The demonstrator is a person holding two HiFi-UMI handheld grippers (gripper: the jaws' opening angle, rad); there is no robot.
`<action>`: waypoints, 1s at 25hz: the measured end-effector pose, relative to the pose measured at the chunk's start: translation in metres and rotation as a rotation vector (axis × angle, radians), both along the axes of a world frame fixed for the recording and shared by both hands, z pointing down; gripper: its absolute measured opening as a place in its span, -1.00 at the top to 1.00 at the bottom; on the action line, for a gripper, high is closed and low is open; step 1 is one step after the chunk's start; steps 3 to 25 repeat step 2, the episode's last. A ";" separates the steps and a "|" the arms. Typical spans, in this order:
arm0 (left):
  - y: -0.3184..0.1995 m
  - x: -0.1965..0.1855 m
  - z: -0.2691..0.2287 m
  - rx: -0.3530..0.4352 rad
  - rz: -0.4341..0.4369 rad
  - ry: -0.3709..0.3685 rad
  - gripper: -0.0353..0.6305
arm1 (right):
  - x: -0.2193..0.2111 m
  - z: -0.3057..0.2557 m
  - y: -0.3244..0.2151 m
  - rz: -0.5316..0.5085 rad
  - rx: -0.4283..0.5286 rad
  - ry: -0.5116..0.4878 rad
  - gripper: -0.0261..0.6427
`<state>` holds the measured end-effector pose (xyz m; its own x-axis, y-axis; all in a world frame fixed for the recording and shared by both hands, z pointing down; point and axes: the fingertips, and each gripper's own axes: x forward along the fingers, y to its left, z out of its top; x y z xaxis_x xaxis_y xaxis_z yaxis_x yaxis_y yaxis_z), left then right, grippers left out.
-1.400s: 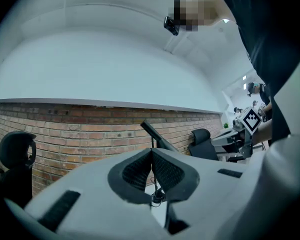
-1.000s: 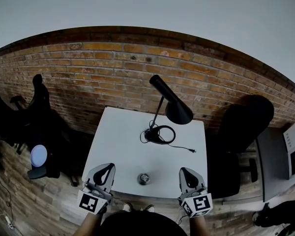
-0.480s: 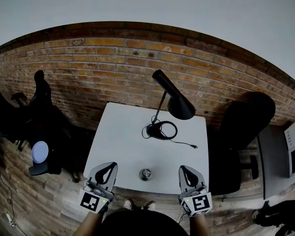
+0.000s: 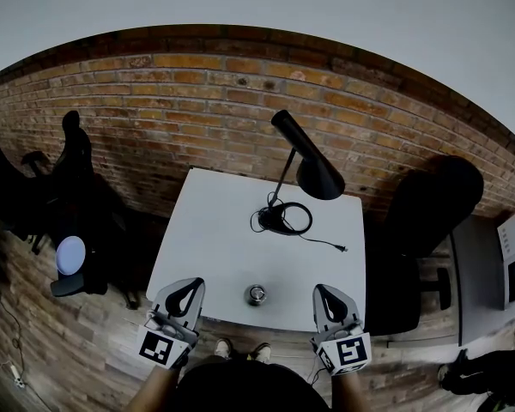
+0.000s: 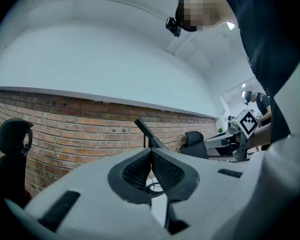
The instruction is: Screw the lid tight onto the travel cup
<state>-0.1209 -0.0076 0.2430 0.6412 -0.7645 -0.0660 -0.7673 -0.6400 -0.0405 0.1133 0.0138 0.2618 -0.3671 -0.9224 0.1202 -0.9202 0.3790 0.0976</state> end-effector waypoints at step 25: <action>0.001 0.000 0.001 -0.002 0.000 0.001 0.82 | 0.000 0.000 0.001 0.001 -0.009 0.009 0.89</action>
